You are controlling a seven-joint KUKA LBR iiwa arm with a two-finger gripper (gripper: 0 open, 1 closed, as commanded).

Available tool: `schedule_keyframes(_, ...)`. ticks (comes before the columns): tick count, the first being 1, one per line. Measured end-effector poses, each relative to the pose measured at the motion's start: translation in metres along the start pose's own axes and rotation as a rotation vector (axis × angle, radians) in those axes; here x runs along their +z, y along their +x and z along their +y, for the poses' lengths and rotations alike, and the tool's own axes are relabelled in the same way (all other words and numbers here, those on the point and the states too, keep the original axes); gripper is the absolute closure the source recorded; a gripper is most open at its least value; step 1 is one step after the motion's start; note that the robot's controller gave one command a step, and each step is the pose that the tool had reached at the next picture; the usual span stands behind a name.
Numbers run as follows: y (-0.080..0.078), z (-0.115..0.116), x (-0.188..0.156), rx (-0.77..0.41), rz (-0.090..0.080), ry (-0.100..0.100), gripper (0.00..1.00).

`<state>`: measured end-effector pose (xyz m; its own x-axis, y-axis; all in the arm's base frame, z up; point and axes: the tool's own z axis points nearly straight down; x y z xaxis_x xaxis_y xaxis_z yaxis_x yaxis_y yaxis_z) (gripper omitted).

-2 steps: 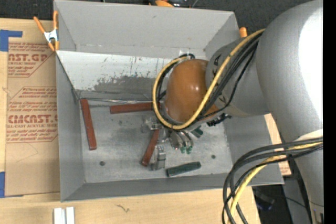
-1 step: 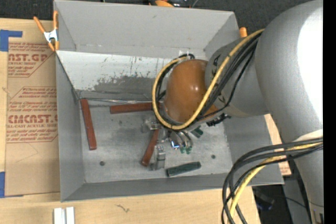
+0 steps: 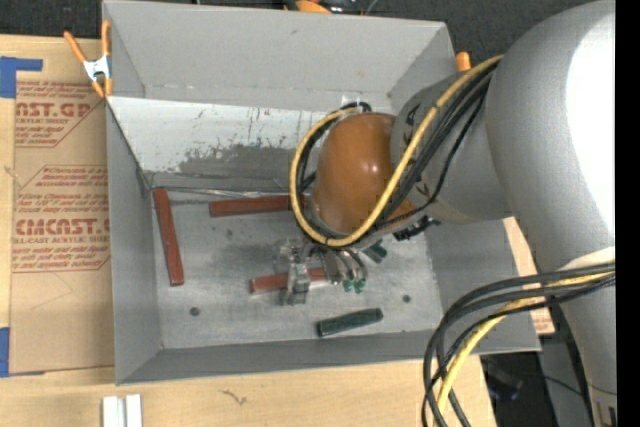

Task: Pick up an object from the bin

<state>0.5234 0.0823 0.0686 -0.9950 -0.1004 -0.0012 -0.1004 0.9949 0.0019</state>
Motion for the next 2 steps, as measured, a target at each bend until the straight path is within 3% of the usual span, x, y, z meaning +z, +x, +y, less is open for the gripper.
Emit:
schedule_keyframes(1,-0.002,0.001,-0.078,0.000,-0.007,0.001,1.00)
schedule_keyframes(2,-0.004,0.001,-0.126,0.000,-0.006,0.002,1.00)
